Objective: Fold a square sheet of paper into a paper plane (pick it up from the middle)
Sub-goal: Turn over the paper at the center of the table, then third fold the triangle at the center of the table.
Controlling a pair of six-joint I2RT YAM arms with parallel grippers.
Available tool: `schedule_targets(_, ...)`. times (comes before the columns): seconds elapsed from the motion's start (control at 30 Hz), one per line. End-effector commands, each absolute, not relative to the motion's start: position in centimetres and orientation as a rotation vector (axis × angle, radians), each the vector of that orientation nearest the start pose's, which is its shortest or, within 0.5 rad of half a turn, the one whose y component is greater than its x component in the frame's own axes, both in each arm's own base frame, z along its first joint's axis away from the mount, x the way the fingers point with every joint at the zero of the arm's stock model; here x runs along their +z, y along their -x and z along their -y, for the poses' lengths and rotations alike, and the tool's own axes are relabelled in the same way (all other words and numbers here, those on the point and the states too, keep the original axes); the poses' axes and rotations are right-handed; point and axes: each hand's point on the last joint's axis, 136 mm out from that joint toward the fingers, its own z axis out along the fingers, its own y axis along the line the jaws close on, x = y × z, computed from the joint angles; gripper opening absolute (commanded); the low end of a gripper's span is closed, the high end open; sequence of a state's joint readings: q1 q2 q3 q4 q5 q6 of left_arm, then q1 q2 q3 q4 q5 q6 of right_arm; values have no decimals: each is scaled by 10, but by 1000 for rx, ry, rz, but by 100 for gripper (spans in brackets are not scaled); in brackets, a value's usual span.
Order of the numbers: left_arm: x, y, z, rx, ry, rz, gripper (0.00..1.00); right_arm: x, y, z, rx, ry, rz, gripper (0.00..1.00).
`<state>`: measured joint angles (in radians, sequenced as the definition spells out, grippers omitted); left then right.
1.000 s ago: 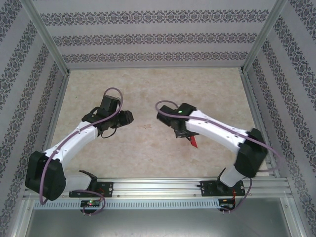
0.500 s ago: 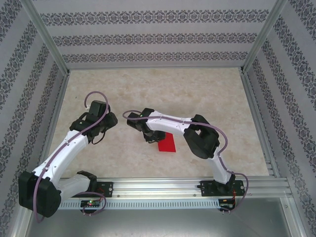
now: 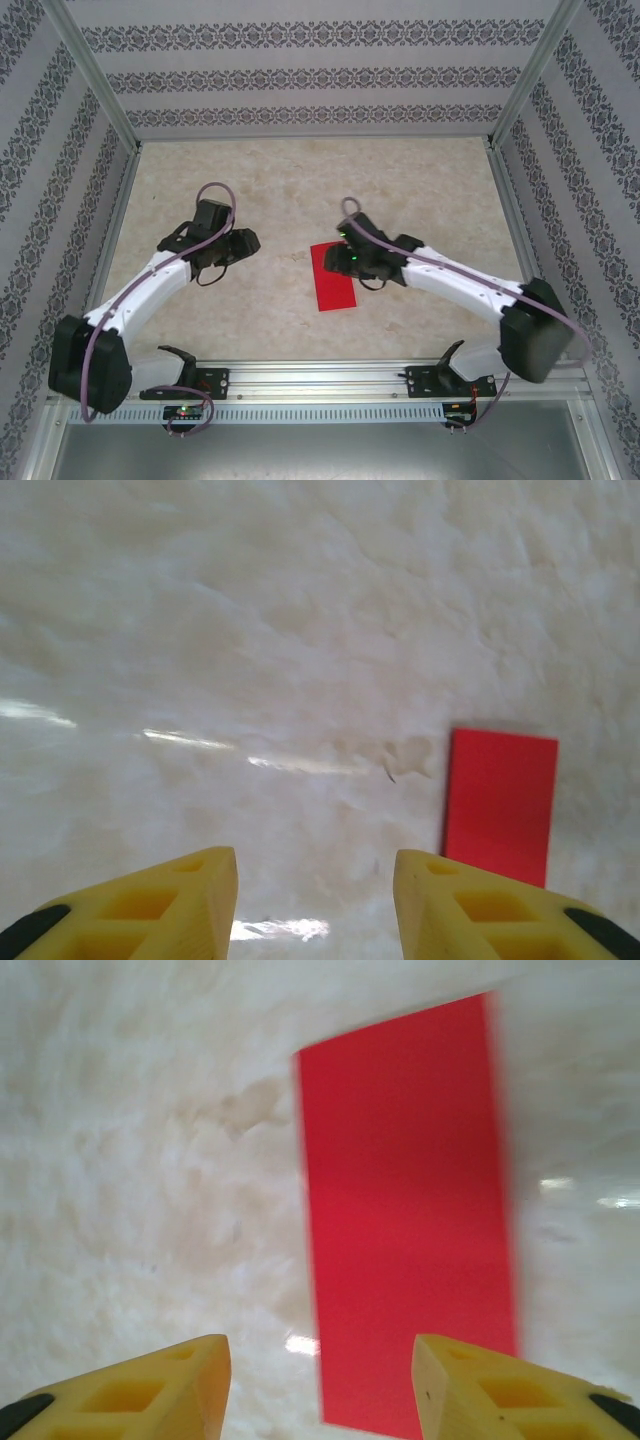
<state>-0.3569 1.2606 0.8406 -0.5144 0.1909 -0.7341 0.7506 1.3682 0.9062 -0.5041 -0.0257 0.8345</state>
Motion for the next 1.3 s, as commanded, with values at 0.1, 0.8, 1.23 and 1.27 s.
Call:
schedule_targets(0.1,127,-293,250,-952,20,-2662,40,92,-264,-224,916,-224,-2597,53)
schedule_targets(0.8,66,-287,297,-892,-42,-2841,34,41,-293,-244,1067,-140,-2701,47)
schedule_targets(1.23,80,-287,297,-902,-140,-2772,35,35,-296,-249,1176,-296,-2637,19)
schedule_targets(1.27,83,-286,297,-903,-172,-2757,36,36,-296,-251,1188,-311,-2624,18)
